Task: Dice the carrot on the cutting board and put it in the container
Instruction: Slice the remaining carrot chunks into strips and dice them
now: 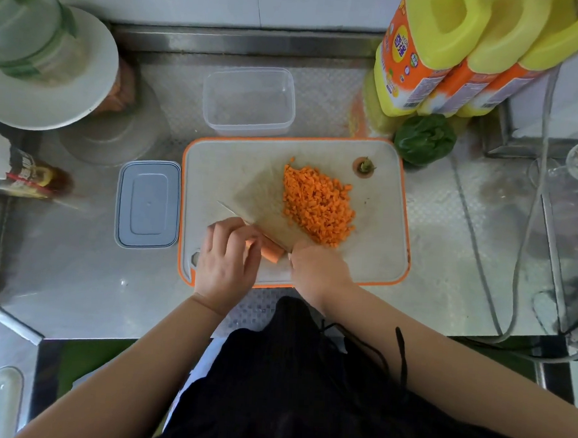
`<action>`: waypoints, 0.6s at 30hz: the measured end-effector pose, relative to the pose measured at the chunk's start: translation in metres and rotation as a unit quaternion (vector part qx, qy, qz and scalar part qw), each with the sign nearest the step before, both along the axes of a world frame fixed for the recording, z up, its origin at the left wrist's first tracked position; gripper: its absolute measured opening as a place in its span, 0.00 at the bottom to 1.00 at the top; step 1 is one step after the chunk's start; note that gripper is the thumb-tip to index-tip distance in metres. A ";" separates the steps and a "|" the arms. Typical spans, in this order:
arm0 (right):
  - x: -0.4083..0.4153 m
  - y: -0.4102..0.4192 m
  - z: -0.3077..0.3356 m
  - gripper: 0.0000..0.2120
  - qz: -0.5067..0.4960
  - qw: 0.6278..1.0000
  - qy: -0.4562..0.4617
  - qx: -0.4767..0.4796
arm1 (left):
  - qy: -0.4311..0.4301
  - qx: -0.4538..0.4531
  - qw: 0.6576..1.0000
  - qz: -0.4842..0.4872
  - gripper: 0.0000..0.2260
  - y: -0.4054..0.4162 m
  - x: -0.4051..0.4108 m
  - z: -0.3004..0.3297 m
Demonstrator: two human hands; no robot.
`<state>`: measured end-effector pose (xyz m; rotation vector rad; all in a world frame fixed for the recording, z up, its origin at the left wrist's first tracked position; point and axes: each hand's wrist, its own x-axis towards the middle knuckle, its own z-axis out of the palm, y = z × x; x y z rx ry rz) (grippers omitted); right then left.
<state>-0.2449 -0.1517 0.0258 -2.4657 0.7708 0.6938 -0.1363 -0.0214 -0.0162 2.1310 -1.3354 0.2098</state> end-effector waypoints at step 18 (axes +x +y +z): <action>-0.005 0.003 0.010 0.15 0.059 0.997 -0.023 -0.040 | -0.044 0.533 0.824 -0.186 0.25 -0.082 0.040 0.049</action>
